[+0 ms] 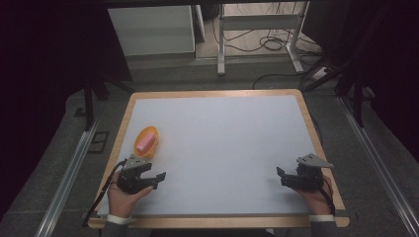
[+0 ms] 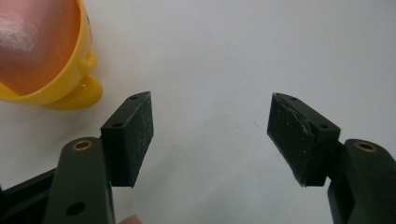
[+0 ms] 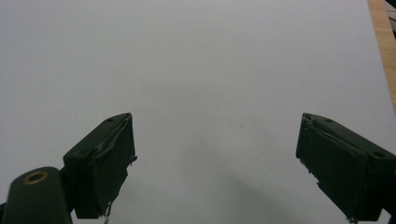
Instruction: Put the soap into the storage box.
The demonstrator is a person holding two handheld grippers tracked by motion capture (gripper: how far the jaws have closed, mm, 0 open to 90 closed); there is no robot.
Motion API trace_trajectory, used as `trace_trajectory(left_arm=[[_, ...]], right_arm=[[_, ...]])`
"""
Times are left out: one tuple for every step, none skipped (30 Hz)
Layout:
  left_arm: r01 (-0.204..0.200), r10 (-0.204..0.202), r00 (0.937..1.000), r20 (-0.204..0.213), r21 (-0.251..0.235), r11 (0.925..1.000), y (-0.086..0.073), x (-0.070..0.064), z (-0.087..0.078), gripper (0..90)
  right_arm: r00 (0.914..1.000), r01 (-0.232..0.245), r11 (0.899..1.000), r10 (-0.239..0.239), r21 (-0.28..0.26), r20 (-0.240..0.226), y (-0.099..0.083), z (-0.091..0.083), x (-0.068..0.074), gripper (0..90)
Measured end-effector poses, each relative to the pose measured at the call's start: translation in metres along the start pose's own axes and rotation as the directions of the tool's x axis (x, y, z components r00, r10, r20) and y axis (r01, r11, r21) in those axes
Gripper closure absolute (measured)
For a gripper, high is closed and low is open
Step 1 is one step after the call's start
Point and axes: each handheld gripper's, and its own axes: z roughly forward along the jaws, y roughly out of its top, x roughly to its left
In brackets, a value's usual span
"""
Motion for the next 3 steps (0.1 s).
trace_trajectory(left_arm=[[0.0, 0.0, 1.0, -0.001, 0.002, 1.0, 0.0001, 0.0001, 0.0, 31.8], [-0.001, 0.001, 1.0, 0.0, 0.002, 1.0, 0.0002, 0.0004, -0.0001, 31.8], [-0.004, 0.004, 1.0, 0.003, 0.001, 1.0, 0.0004, 0.0009, -0.0003, 31.7]], right_arm=[[1.0, 0.0, 1.0, 0.0, -0.001, 0.0, 0.0, -0.0002, 0.0002, 11.3], [1.0, 0.002, 1.0, -0.002, -0.003, 0.001, 0.0002, -0.0005, 0.0006, 11.4], [1.0, 0.004, 1.0, -0.004, -0.009, -0.001, 0.0004, -0.0006, 0.001, 11.3]])
